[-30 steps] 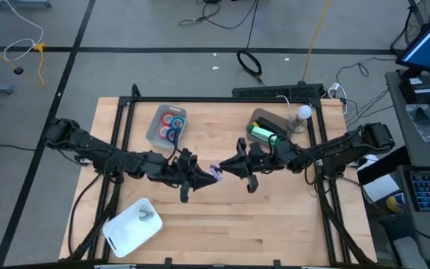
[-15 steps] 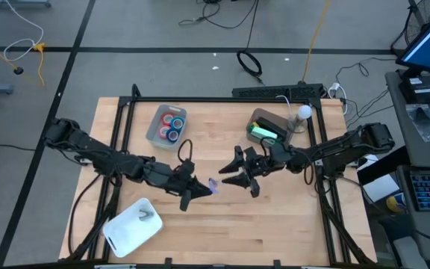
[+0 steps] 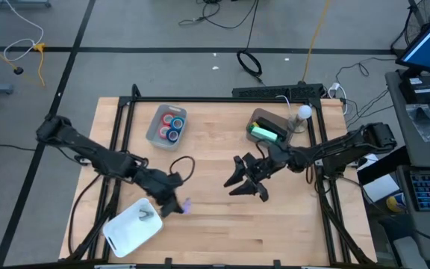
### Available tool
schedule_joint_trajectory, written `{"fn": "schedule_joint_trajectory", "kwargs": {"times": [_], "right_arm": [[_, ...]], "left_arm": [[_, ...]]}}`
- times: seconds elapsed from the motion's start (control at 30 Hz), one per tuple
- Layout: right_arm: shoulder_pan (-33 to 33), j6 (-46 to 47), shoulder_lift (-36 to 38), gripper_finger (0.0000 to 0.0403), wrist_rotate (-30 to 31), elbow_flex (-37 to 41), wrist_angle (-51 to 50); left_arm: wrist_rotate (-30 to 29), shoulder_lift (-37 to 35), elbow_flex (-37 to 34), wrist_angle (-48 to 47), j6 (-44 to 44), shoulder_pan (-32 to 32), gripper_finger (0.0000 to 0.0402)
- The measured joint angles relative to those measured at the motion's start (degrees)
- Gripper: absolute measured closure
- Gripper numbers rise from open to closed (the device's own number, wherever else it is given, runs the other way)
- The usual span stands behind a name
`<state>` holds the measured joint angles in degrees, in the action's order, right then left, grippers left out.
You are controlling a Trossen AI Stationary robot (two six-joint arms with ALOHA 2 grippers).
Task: Pick and place Stapler, Stapler remover, tape
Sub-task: Put the violet staple remover into the white bin
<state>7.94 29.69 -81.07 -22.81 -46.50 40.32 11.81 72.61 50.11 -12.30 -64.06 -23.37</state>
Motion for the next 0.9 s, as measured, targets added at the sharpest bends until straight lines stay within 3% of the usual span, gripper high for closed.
{"fn": "schedule_joint_trajectory", "kwargs": {"times": [0.23,0.4,0.6,0.9], "right_arm": [[0.0,-0.39,0.03,0.023,0.0,0.0,-7.34],[0.0,-0.53,0.03,0.0231,0.0,0.0,-9.33],[-0.04,-0.55,0.03,0.023,0.11,0.0,-9.58],[-0.09,-0.57,0.03,0.0232,0.32,0.0,-9.58]], "left_arm": [[6.67,-8.09,0.0,-13.38,-15.28,-6.74,0.0401],[10.51,-9.85,0.0,-23.88,-27.04,-12.84,0.0401],[16.68,-7.55,0.01,-28.45,-35.51,-19.36,0.0401],[18.39,0.91,0.01,-29.98,-41.49,-24.77,0.0401]]}}
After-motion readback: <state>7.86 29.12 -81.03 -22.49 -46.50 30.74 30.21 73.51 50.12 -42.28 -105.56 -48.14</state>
